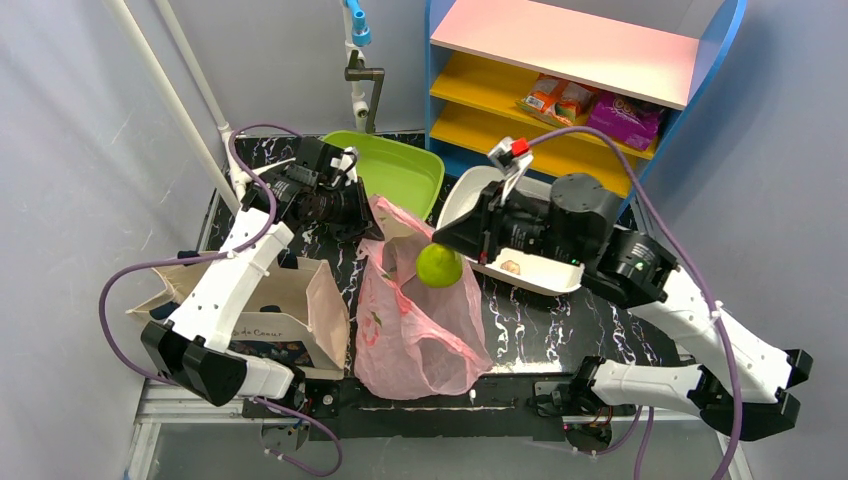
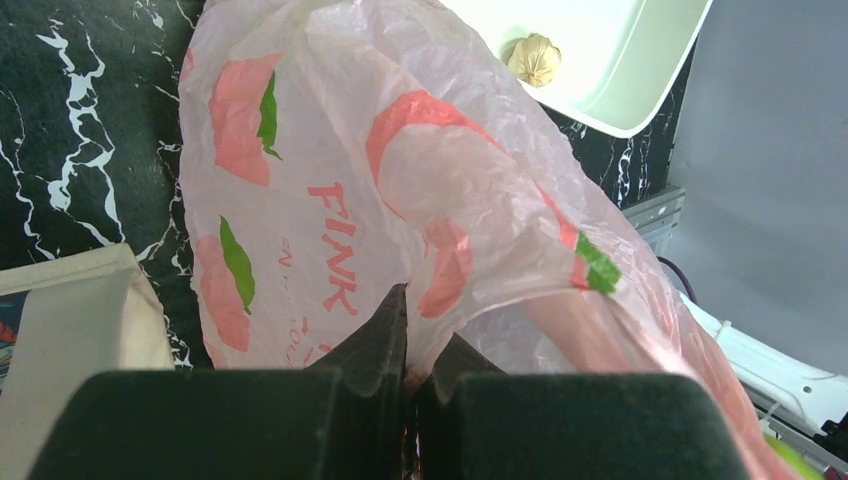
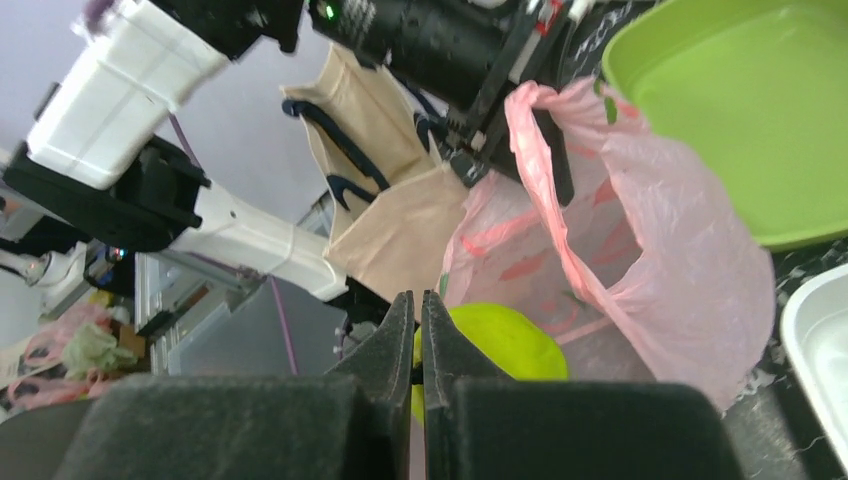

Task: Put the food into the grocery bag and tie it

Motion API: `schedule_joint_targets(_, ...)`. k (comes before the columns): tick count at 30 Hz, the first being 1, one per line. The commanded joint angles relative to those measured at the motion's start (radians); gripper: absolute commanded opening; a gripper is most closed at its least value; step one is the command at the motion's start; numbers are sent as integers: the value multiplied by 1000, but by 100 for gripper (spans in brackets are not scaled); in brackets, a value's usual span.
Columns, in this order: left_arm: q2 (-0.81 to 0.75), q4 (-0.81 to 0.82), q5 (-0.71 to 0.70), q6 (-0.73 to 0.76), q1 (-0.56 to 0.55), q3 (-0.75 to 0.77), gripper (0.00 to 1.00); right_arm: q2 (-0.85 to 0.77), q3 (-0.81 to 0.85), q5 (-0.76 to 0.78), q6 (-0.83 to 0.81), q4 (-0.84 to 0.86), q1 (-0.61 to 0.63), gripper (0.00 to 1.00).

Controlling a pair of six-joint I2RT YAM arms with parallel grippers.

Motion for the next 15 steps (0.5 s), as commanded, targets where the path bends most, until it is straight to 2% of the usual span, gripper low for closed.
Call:
schedule_joint_targets(1, -59, -22, 6, 11, 5, -25, 0, 14, -41, 17, 21, 77, 50, 1)
schedule_joint_targets(7, -84, -37, -9, 20, 5, -33, 0, 73, -40, 64, 4, 90, 91, 1)
schedule_joint_targets(8, -88, -40, -11, 21, 5, -31, 0, 87, -35, 68, 1, 90, 98, 5)
schedule_joint_targets(10, -92, -43, -13, 22, 5, -32, 0, 105, -17, 69, -7, 75, 109, 36)
schedule_joint_targets(11, -95, -45, -13, 22, 5, -32, 0, 115, -8, 68, -10, 66, 113, 62)
schedule_joint_targets(12, -98, -44, -13, 21, 5, -33, 0, 122, 2, 67, -14, 58, 117, 72)
schedule_joint_targets(15, -107, -47, -13, 24, 5, -38, 0, 129, 4, 76, -20, 53, 129, 78)
